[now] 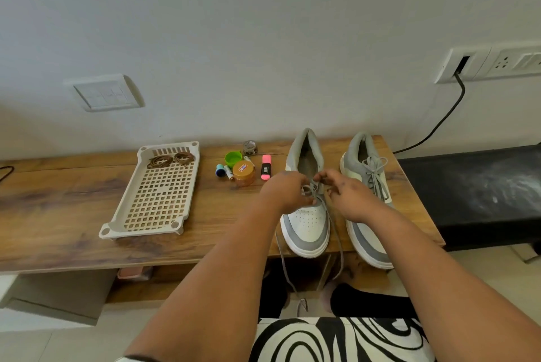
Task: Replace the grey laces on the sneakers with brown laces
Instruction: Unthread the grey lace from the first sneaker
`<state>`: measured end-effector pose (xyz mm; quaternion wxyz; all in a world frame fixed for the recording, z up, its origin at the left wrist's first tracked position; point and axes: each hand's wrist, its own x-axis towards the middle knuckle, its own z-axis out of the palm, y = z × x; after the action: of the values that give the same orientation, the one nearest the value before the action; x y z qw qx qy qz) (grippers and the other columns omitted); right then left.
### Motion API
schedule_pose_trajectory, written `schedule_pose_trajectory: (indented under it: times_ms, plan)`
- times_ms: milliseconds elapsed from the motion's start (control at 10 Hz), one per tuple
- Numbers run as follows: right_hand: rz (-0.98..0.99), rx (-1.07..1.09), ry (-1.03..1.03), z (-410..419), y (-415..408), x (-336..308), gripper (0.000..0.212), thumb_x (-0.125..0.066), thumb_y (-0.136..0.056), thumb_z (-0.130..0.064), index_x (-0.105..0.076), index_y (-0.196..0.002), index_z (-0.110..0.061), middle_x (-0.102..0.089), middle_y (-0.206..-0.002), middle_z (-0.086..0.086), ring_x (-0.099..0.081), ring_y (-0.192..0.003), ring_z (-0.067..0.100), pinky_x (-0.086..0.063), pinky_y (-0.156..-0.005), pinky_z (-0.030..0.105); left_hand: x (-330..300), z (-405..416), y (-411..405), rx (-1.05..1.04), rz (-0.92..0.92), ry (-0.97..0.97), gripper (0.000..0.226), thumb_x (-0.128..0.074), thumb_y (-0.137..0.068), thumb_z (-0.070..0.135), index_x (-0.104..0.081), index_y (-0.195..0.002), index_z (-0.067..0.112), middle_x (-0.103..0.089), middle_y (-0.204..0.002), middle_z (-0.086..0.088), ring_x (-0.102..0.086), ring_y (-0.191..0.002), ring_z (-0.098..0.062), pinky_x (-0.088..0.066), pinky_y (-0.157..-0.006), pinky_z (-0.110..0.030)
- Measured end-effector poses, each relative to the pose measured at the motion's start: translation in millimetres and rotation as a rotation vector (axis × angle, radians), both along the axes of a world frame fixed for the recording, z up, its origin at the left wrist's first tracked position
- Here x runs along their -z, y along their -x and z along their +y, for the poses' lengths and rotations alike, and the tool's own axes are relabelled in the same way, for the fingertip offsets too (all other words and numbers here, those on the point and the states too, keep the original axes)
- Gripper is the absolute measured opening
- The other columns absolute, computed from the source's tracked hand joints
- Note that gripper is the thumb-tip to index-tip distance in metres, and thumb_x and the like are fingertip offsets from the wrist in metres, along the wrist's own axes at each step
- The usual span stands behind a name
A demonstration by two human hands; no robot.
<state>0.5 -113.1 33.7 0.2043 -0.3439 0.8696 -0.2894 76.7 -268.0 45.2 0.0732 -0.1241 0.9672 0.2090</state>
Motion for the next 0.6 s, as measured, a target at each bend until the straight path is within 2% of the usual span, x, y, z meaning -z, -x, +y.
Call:
schedule_pose_trajectory:
  times_ms: [100, 200, 300, 400, 500, 600]
  plan:
    - [-0.024, 0.006, 0.021, 1, 1, 1, 0.04, -0.045, -0.097, -0.006, -0.05, -0.125, -0.035, -0.055, -0.138, -0.007, -0.056, -0.12, 0.016, -0.049, -0.099, 0.038, 2, -1, 2, -0.012, -0.094, -0.029, 0.04, -0.067, -0.089, 0.047, -0.065, -0.11, 0.012, -0.066, -0.101, -0.005, -0.057, -0.09, -0.019, -0.043, -0.073, -0.029]
    - [-0.056, 0.031, 0.07, 0, 1, 2, 0.029, -0.053, -0.098, -0.014, -0.053, -0.121, -0.033, -0.058, -0.133, -0.007, -0.056, -0.12, 0.014, -0.047, -0.099, 0.034, 6, -6, 0, -0.122, -0.004, -0.358, 0.02, -0.071, -0.09, 0.029, -0.06, -0.083, 0.013, -0.059, -0.081, -0.002, -0.054, -0.077, -0.017, -0.041, -0.067, -0.026]
    - [-0.114, 0.079, 0.138, -1, 2, 4, 0.021, -0.053, -0.099, -0.016, -0.057, -0.116, -0.029, -0.062, -0.124, -0.005, -0.055, -0.115, 0.008, -0.039, -0.093, 0.024, 1, -9, -6, -0.226, 0.054, -0.823, 0.02, -0.066, -0.093, 0.019, -0.054, -0.077, 0.016, -0.052, -0.072, 0.002, -0.045, -0.063, -0.008, -0.038, -0.056, -0.019]
    - [-0.182, 0.123, 0.185, 0, 5, 5, 0.023, -0.051, -0.098, -0.009, -0.06, -0.11, -0.026, -0.063, -0.115, -0.008, -0.056, -0.112, 0.007, -0.037, -0.087, 0.018, -18, -16, -8, -0.313, 0.28, -1.438, 0.017, -0.065, -0.093, 0.018, -0.055, -0.079, 0.019, -0.055, -0.072, 0.007, -0.044, -0.063, -0.004, -0.035, -0.053, -0.017]
    - [-0.199, 0.118, 0.184, 2, 5, 5, 0.022, -0.051, -0.099, -0.009, -0.061, -0.111, -0.024, -0.062, -0.11, -0.011, -0.055, -0.099, -0.007, -0.036, -0.073, 0.004, -37, -22, -9, -0.474, 0.396, -2.068, 0.021, -0.056, -0.095, 0.026, -0.057, -0.076, 0.016, -0.064, -0.082, -0.004, -0.046, -0.06, -0.005, -0.034, -0.047, -0.014]
    - [-0.202, 0.116, 0.187, 2, 6, 6, 0.022, -0.052, -0.099, -0.01, -0.06, -0.111, -0.025, -0.061, -0.111, -0.011, -0.055, -0.098, -0.006, -0.035, -0.069, 0.003, -35, -20, -8, -0.54, 0.307, -1.495, 0.029, -0.044, -0.104, 0.03, -0.052, -0.08, 0.015, -0.06, -0.07, -0.003, -0.042, -0.05, -0.009, -0.033, -0.043, -0.018]
